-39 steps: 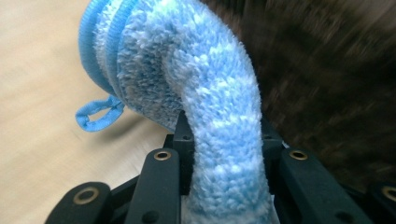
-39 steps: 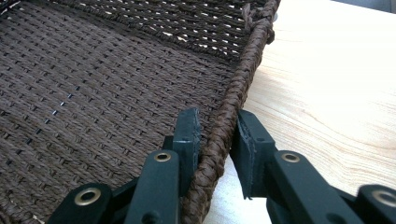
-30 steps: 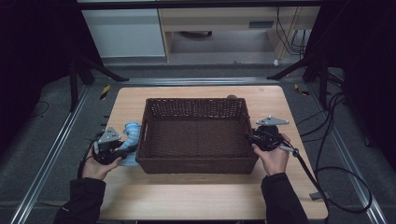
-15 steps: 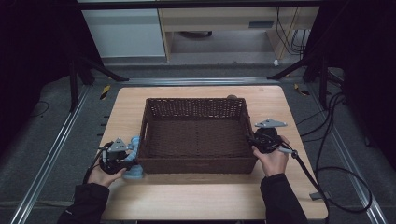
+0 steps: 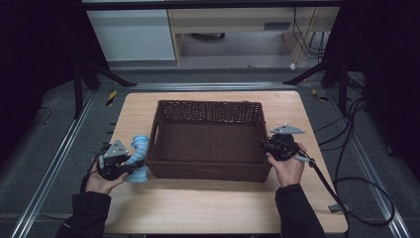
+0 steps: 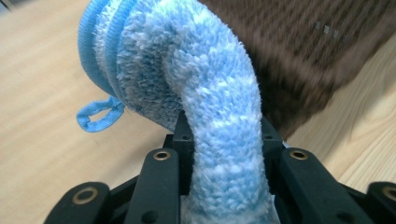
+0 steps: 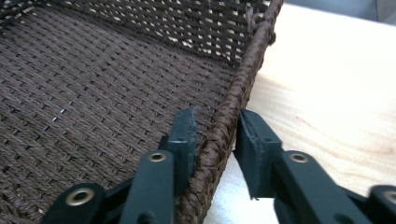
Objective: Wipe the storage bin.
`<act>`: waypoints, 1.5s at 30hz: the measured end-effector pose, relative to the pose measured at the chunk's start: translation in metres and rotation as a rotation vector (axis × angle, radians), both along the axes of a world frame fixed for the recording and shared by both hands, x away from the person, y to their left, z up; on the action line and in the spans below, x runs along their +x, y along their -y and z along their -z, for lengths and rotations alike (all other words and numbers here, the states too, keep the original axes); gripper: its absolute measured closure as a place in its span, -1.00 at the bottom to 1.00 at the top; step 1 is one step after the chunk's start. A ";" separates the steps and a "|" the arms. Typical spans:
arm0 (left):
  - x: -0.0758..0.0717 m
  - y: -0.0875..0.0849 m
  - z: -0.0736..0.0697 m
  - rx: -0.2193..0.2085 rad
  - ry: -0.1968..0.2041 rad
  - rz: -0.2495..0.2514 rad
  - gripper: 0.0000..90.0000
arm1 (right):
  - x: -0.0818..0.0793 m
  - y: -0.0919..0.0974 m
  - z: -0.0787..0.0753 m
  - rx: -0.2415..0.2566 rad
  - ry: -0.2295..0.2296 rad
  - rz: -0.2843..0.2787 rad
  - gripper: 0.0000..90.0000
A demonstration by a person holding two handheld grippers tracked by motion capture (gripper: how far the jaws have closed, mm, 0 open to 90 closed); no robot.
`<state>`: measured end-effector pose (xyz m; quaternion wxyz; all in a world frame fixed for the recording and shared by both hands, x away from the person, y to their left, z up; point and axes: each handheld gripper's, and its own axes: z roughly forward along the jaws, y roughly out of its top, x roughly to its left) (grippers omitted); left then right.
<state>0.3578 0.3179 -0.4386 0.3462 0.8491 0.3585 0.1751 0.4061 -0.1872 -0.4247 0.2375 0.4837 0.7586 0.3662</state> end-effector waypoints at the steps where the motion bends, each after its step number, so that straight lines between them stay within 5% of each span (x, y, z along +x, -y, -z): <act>1: 0.000 0.001 0.004 0.000 -0.015 0.005 0.53 | 0.000 0.000 -0.001 0.000 0.000 -0.003 0.45; 9: -0.009 0.002 0.026 0.020 -0.077 0.017 0.53 | -0.005 0.003 -0.002 0.000 -0.020 -0.039 0.40; 17: -0.015 -0.004 -0.008 -0.045 0.028 -0.010 0.53 | -0.004 -0.001 0.002 -0.025 -0.013 0.000 0.59; 22: -0.022 -0.004 -0.015 -0.057 0.043 -0.010 0.53 | -0.002 -0.004 0.000 -0.043 -0.011 0.021 0.64; 35: -0.022 0.005 0.024 0.013 -0.079 0.002 0.53 | 0.000 -0.004 0.001 -0.025 -0.009 0.031 0.62; 45: -0.032 -0.005 -0.017 -0.059 0.044 -0.028 0.53 | -0.006 -0.005 0.001 -0.024 -0.016 0.025 0.57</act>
